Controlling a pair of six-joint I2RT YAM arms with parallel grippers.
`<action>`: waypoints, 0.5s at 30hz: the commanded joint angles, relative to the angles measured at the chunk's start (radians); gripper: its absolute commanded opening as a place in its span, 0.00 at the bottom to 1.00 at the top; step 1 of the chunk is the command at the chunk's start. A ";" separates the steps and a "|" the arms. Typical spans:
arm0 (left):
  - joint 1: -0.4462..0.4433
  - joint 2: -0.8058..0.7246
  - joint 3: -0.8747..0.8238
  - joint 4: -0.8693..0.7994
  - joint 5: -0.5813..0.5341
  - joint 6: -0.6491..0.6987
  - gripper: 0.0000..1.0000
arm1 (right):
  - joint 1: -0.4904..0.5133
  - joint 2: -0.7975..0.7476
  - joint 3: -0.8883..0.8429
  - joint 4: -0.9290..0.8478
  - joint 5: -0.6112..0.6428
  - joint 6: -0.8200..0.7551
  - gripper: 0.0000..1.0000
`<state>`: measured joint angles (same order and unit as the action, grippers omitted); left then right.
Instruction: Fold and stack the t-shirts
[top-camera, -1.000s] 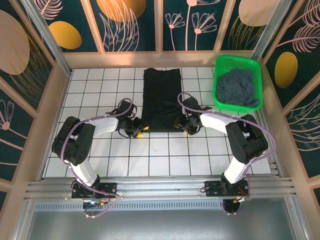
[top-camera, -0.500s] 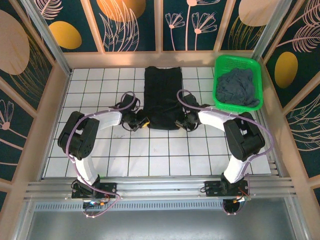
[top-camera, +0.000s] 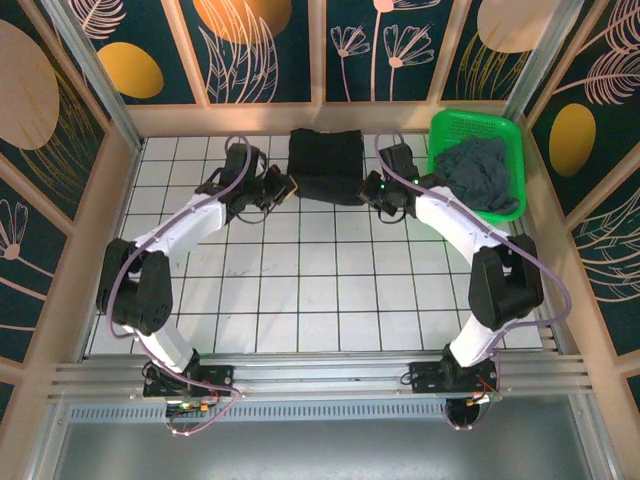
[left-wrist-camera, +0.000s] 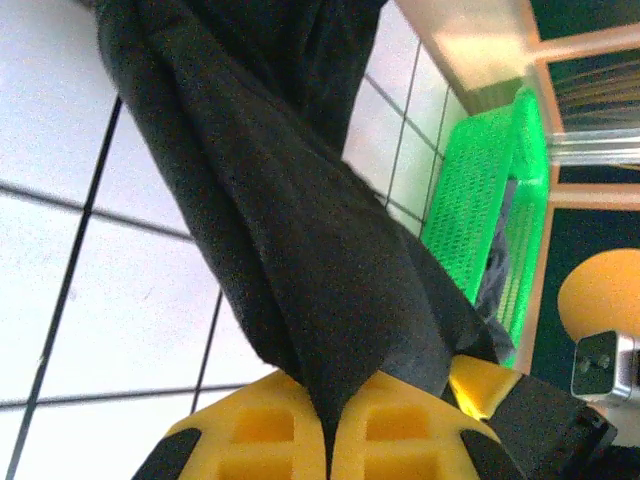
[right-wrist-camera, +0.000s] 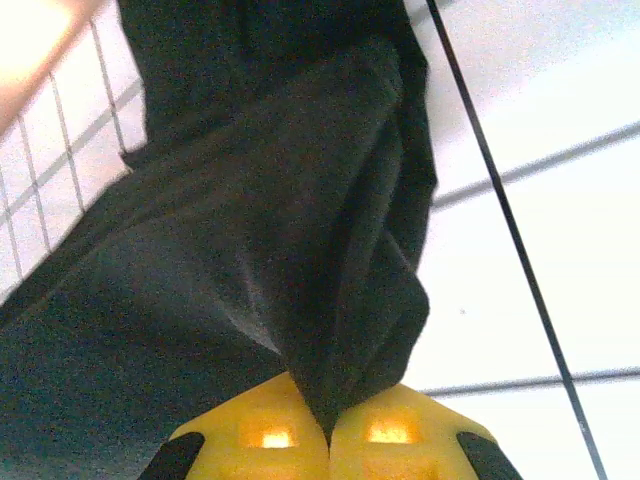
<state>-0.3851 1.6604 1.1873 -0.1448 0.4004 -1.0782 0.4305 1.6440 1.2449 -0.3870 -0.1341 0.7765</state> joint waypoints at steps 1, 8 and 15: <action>-0.001 -0.053 -0.170 0.012 0.046 0.008 0.00 | 0.034 -0.077 -0.155 0.006 -0.013 0.025 0.00; -0.043 -0.204 -0.449 -0.023 0.071 0.054 0.00 | 0.166 -0.239 -0.425 0.033 -0.008 0.028 0.00; -0.069 -0.376 -0.608 -0.077 0.096 0.040 0.00 | 0.339 -0.403 -0.615 -0.018 0.022 0.071 0.00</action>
<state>-0.4522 1.3396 0.6140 -0.1764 0.5011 -1.0496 0.7353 1.3041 0.6846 -0.3466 -0.1555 0.8181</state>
